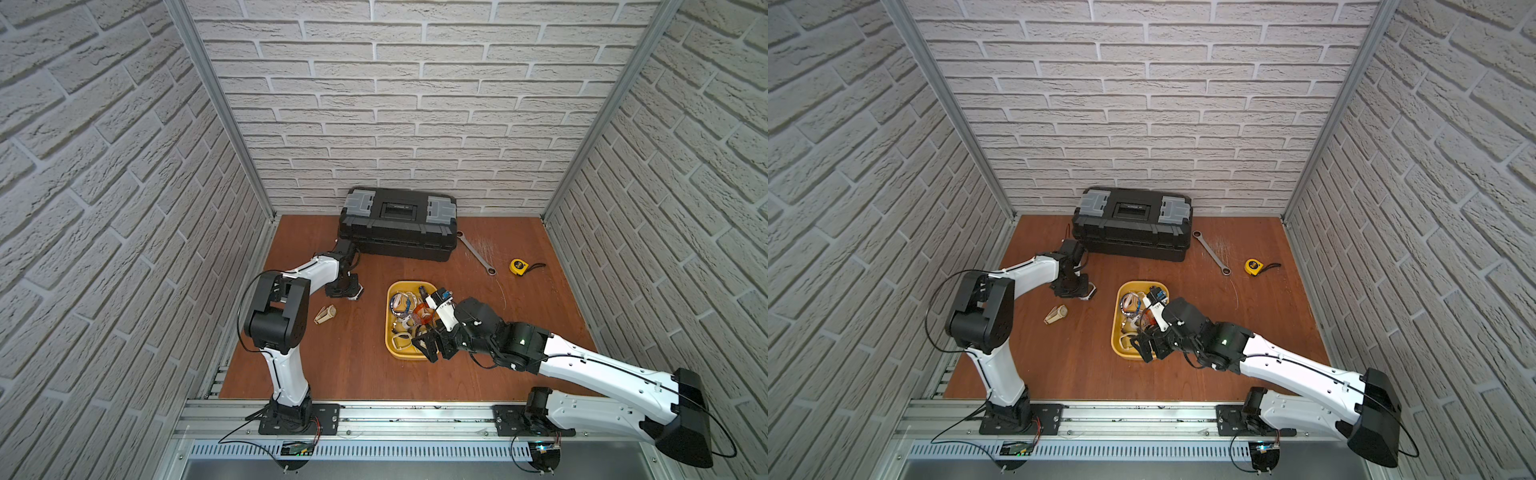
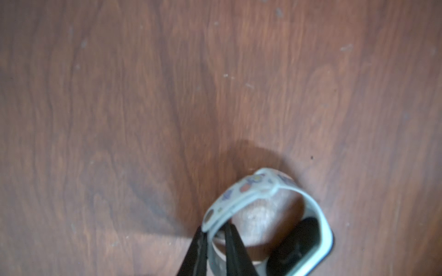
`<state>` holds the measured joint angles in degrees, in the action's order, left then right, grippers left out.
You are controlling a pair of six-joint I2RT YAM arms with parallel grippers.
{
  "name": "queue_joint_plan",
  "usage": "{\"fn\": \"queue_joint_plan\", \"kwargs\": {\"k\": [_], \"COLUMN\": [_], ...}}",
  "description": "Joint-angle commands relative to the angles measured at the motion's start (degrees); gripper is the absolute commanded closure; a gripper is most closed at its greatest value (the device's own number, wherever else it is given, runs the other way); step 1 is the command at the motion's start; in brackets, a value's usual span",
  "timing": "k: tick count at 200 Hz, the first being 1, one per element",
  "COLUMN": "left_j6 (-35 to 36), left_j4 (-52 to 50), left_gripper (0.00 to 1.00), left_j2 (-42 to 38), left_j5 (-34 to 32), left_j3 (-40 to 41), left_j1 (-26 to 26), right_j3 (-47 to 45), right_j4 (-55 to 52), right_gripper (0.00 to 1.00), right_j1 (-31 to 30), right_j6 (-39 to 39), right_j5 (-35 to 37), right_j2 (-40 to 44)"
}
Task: Put the watch into the storage box
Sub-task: Pick up the watch at the center of the board.
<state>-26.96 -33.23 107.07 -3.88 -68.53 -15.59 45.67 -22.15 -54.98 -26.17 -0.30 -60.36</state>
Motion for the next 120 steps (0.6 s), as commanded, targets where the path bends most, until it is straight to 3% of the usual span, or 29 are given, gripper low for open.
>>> {"fn": "queue_joint_plan", "kwargs": {"k": [1,77,120], "left_j6": [0.83,2.08,-0.11], "left_j4": [-1.23,-9.95,-12.2], "left_gripper": [0.91,0.96,0.97], "left_j2": [0.73,-11.17,-14.8], "left_j5": [-0.38,-1.09,-0.79], "left_j3": [-0.98,-2.65,-3.61], "left_j1": [-0.79,-7.35,-18.01], "right_j3": [-0.01,-1.77,-4.18], "right_j4": [0.62,-0.92,-2.22], "right_gripper": [0.0,0.0,0.0], "right_j1": [-0.2,-0.19,-0.13], "right_j6": [0.13,-0.98,-2.14], "right_j5": [0.89,2.52,4.98], "right_j2": [1.11,4.53,9.19]}}
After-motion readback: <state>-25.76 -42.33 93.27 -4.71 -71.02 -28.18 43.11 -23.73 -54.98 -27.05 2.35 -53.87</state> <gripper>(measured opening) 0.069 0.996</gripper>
